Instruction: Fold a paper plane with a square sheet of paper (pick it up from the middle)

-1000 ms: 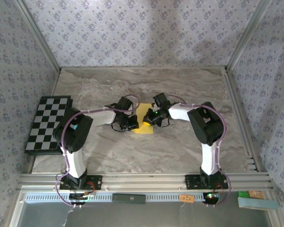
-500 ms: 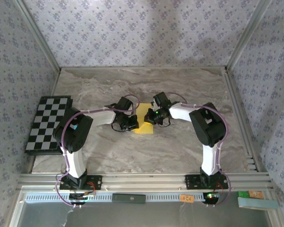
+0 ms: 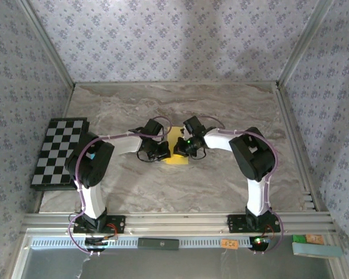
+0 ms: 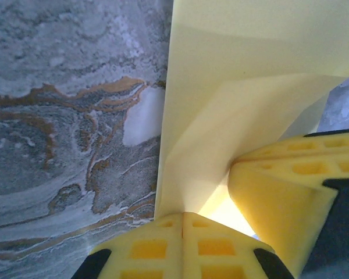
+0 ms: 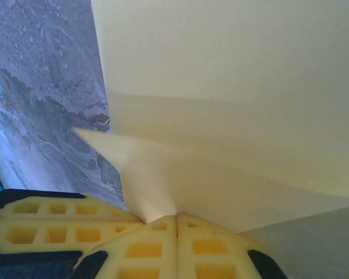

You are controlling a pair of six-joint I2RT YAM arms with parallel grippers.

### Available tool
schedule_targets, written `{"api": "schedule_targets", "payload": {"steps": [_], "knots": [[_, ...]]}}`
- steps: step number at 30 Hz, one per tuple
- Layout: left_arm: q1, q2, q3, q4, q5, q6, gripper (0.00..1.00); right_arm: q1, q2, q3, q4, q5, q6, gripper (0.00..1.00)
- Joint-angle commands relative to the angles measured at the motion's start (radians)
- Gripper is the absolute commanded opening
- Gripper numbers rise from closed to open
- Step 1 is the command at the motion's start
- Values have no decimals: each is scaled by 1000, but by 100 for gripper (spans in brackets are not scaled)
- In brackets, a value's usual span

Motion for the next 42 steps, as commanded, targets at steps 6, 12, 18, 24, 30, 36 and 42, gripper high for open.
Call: {"api": "schedule_targets", "payload": {"steps": [6, 12, 18, 24, 30, 36, 42], "knots": [[-2, 41, -69, -116, -112, 20, 0, -114, 39, 26, -48, 55, -36, 1], [-4, 43, -60, -112, -104, 23, 0, -203, 42, 84, -78, 66, -68, 1], [-4, 35, 8, -116, -75, 29, 0, -210, -67, 75, -78, 64, -90, 1], [-6, 38, 34, -122, -65, 28, 0, -137, -85, 28, -60, 5, -79, 1], [-7, 27, 42, -117, -58, 26, 0, -93, -16, 32, -29, -33, -36, 1], [-6, -3, 60, -63, -9, 25, 0, -90, 35, 42, -51, -17, -33, 1], [-6, -12, 81, 16, 44, 5, 5, -91, 66, 34, -83, 10, -41, 0]]}}
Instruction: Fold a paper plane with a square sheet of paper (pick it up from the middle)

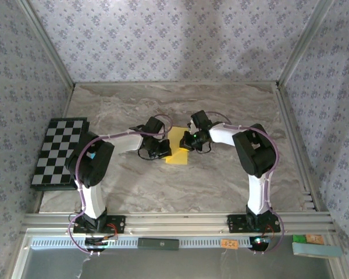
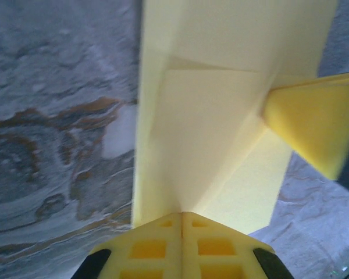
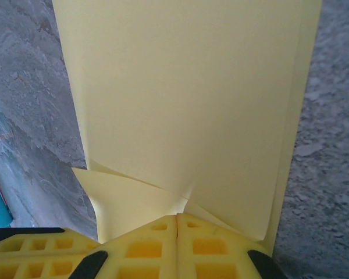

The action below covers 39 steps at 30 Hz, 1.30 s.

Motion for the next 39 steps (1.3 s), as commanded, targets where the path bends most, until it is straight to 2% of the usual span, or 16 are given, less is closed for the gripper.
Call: {"api": "schedule_targets", "payload": {"steps": [1, 15, 26, 30, 35, 39], "knots": [[-4, -8, 38, 51, 50, -6, 6, -2, 38, -12, -52, 31, 2, 0], [-19, 107, 67, -2, 45, 21, 8, -6, 67, -2, -119, 74, 2, 0], [4, -5, -145, -57, 18, 42, 8, -15, 110, 52, -240, 186, -22, 0], [11, -75, -184, -107, 12, 69, 9, -17, 109, 59, -238, 176, -29, 0], [25, -152, -118, -141, -3, 81, 12, -13, 83, 65, -188, 95, -26, 0], [27, -184, -42, -83, -21, 41, 24, -11, 27, 90, -126, -3, 4, 5]]}}
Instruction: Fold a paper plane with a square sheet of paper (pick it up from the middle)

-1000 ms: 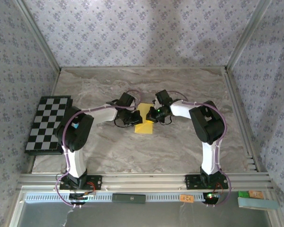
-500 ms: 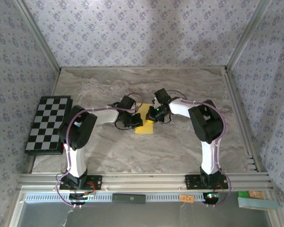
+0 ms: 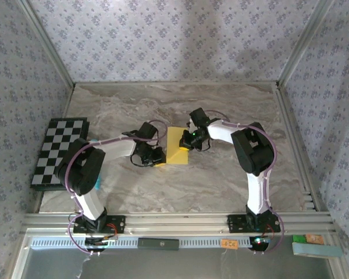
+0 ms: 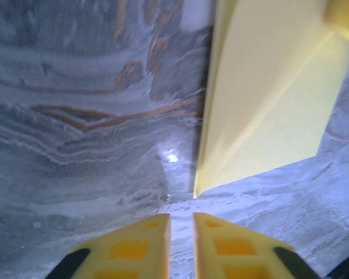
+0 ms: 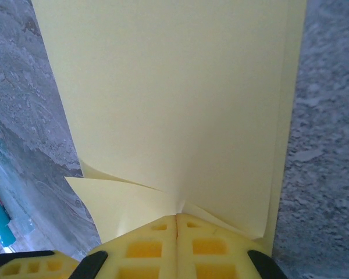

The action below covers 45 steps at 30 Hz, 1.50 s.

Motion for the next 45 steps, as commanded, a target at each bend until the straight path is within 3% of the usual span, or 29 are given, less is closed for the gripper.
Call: {"api": "schedule_targets", "payload": {"steps": [1, 4, 7, 14, 27, 45], "knots": [[8, -49, 86, 17, -26, -26, 26, -6, -25, 14, 0, -16, 20, 8], [8, -20, 120, 85, -25, -63, 32, -7, -88, 17, 28, -25, 42, 17], [8, 29, 155, 144, -17, -99, 32, -17, -154, -13, 32, 27, 70, 27], [8, 126, 218, 165, -54, -114, 20, -55, -220, -141, 54, 92, 145, 35], [13, 184, 193, 160, -146, -109, 11, -30, -180, -160, 65, 91, 196, 36], [20, 226, 149, 164, -157, -164, 7, 2, -129, -144, 97, 67, 248, 36]]}}
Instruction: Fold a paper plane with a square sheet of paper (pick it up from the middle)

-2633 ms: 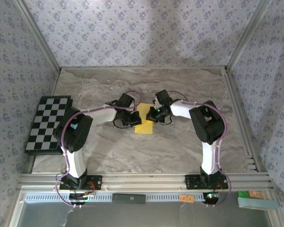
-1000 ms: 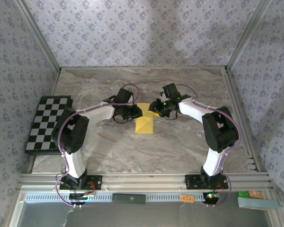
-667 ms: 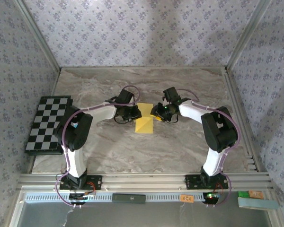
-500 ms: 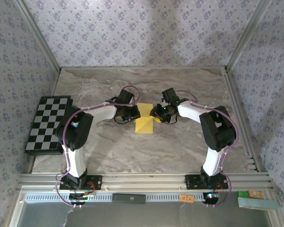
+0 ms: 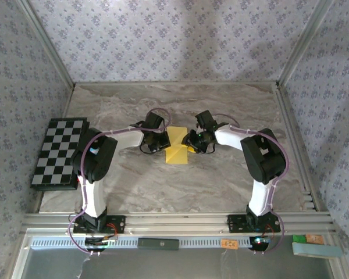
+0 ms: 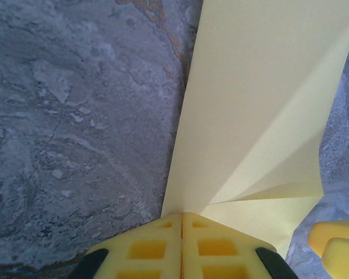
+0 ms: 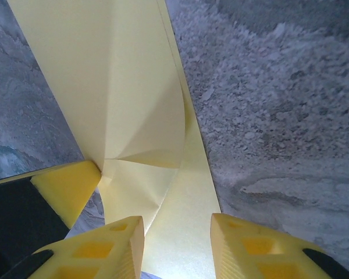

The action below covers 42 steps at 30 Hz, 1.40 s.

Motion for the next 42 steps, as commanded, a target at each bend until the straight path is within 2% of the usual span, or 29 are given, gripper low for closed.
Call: {"api": "schedule_targets", "payload": {"steps": [1, 18, 42], "knots": [[4, 23, -26, -15, -17, -14, 7, 11, 26, 15, 11, -15, 21, 36], [4, 26, -29, -20, -10, -15, 7, 29, 81, 45, 64, -52, 41, 24], [8, -3, -15, -21, 7, -24, 9, 26, 79, -11, 189, -78, 86, 14]]}}
